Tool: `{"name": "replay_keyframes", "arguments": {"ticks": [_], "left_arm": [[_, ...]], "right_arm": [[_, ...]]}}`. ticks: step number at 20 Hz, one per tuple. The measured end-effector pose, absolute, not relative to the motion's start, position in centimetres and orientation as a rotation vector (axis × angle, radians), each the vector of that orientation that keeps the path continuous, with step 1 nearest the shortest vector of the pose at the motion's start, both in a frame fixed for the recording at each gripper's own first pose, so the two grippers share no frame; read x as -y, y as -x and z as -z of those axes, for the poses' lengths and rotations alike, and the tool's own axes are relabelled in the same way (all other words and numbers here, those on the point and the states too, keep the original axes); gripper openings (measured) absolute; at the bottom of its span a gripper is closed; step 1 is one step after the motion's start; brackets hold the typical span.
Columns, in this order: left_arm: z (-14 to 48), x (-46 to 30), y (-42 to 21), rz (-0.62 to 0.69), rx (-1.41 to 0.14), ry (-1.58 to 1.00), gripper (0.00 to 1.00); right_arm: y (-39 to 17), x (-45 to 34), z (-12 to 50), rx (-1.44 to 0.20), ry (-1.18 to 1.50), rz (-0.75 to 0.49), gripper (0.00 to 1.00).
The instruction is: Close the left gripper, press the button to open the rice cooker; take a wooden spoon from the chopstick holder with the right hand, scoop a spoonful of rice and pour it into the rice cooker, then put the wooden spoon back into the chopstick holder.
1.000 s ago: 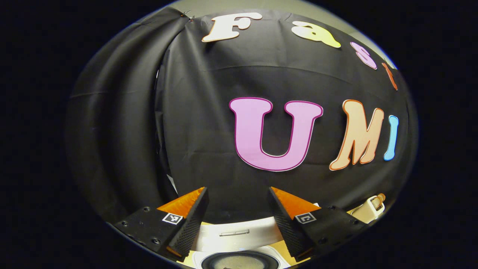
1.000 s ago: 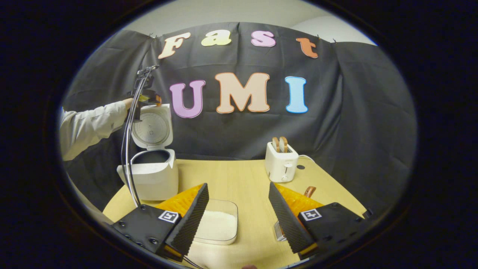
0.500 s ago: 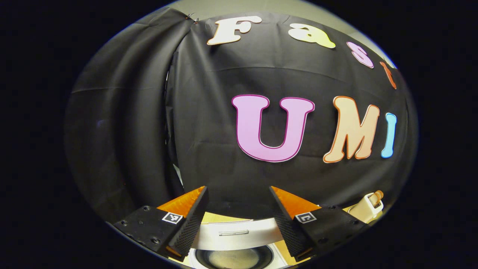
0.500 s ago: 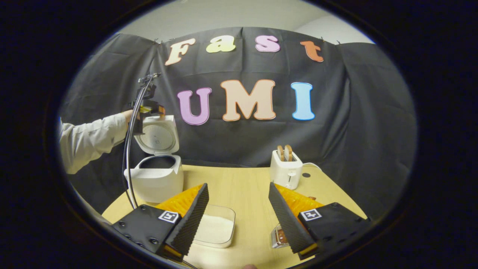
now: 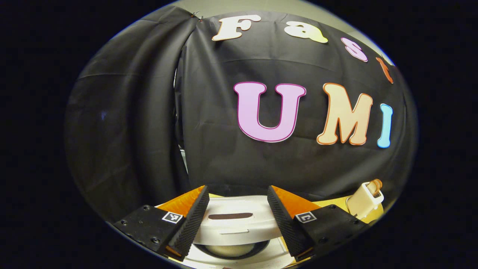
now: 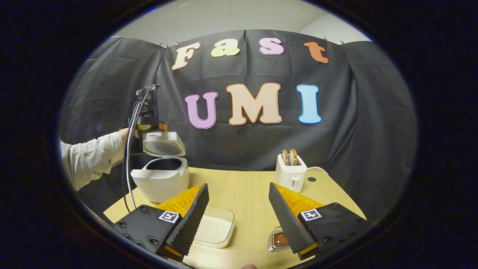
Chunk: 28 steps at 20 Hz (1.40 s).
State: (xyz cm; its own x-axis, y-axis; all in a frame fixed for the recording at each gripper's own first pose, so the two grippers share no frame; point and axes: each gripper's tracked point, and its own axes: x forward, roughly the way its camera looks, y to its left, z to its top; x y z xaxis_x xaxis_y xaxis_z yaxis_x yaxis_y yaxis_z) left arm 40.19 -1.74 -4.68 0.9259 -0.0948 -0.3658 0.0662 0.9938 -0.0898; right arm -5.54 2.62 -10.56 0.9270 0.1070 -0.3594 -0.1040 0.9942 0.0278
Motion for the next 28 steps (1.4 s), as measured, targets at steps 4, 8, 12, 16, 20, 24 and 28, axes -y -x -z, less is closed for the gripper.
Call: {"name": "replay_keyframes", "arguments": {"ticks": [4,8,12,16,20,24,28], "left_arm": [[5.2,1.8,-40.2,0.088,-0.405,0.105,0.93],[5.1,1.8,-40.2,0.092,-0.428,0.113,0.93],[5.5,2.0,-39.9,0.093,-0.444,0.139,0.94],[5.9,2.1,-40.1,0.101,-0.451,0.112,0.93],[8.2,2.0,-39.9,0.085,-0.505,0.137,0.94],[10.0,1.9,-38.9,0.085,-0.533,0.106,0.94],[11.2,1.8,-38.6,0.075,-0.544,0.043,0.94]], "right_arm": [[6.2,-2.1,10.7,-0.365,-0.022,-0.112,1.00],[6.4,-2.2,11.0,-0.371,-0.021,-0.120,1.00],[6.7,-2.5,11.3,-0.378,-0.025,-0.131,1.00],[6.8,-2.7,11.3,-0.378,-0.024,-0.130,1.00],[6.8,-2.8,11.3,-0.378,-0.021,-0.131,1.00],[6.6,-3.0,11.4,-0.382,-0.025,-0.133,1.00],[6.5,-3.3,11.7,-0.385,-0.031,-0.139,1.00]]}}
